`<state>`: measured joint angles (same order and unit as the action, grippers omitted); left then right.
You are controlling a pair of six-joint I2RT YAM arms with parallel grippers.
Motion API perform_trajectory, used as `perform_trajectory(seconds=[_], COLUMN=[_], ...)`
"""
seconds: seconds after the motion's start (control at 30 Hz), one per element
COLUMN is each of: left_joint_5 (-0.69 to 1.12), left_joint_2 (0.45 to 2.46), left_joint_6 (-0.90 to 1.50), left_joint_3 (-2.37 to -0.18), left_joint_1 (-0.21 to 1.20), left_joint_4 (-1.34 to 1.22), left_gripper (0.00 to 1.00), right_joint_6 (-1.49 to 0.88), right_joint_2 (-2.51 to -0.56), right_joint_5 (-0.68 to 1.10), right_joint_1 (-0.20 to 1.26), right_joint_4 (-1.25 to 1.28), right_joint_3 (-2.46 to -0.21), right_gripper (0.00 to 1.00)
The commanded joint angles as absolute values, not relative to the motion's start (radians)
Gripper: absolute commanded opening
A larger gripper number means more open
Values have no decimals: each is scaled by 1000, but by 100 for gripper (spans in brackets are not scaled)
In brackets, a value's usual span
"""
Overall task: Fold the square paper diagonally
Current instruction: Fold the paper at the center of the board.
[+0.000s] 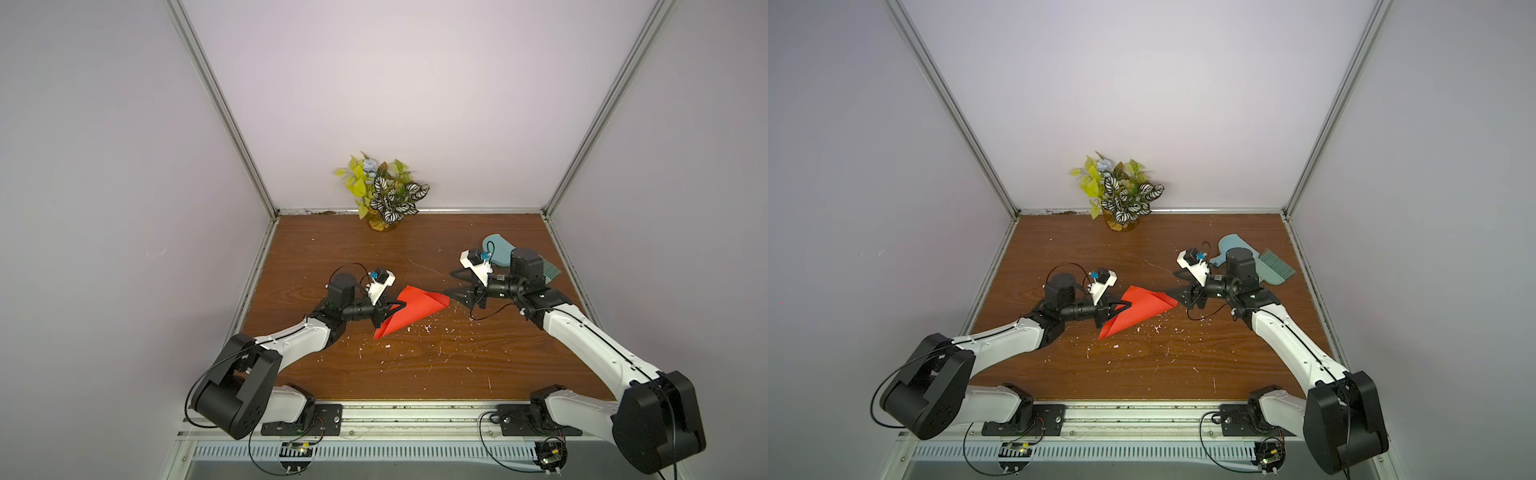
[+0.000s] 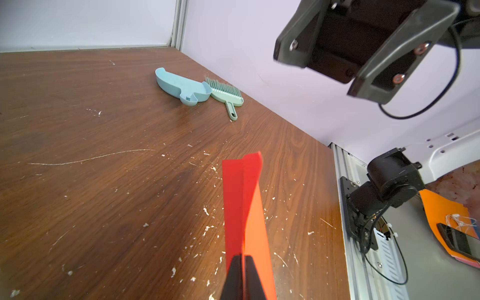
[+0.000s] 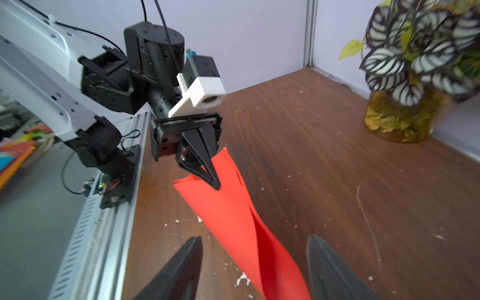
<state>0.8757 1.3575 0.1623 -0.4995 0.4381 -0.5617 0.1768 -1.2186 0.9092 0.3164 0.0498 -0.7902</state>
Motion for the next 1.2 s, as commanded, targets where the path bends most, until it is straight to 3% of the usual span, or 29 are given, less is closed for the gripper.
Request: perform_trajectory(seconds=[0.0,0.3,1.17], left_joint_5=[927,978,1010], left_joint_2=[1385,1437,1479], left_joint_6=[187,168,181], left_joint_3=[-518,-574,-592], left_joint_1=[425,407,406], left_joint_4=[-586,-538,-571], left_gripper=[0,0,0], right_joint_6=[115,274,264], right_joint_2=[-1289,-1505,-1631], right_joint_5=[996,1031,1098], right_joint_1=[310,311,363], right_joint_4=[-22,-253,-236], right_joint_3=[-807,-929,-988], right_gripper=[69,64,57])
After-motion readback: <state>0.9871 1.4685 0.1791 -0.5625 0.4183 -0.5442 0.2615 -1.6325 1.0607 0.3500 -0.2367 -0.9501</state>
